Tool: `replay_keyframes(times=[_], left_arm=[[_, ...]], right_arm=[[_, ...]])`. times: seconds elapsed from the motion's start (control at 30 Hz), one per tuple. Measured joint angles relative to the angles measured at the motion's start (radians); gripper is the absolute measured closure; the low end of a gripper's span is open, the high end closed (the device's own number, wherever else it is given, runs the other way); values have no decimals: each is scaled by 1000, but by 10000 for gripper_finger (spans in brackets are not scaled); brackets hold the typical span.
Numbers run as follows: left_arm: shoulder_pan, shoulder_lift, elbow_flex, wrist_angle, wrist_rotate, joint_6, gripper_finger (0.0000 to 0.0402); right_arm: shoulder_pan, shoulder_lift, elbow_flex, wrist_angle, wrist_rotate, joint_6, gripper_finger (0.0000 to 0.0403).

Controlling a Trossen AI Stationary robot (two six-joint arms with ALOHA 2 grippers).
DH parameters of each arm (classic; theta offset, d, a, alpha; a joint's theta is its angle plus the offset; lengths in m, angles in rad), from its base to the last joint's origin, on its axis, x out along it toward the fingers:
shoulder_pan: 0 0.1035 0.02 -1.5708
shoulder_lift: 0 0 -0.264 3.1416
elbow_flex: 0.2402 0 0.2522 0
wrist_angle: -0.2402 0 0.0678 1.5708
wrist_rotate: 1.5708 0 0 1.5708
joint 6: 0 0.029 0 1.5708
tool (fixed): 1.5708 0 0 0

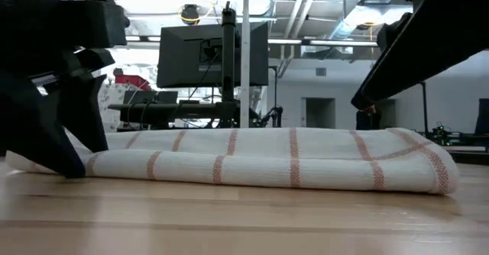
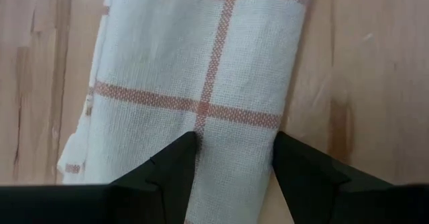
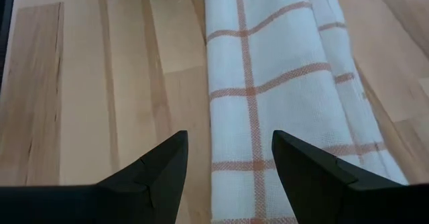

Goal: Roll towel
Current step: Roll the white stripe kitchen towel

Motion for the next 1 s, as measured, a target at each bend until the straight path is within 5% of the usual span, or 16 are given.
replay_keyframes(times=[0.37,1.0], left_arm=[[-43,1,70,-64,17,-46,224],[13,-4,-66,50,-108,103,224]], right_arm=[[0,0,0,-1,-38,3,193],[-12,0,0,-9,-38,-9,193]])
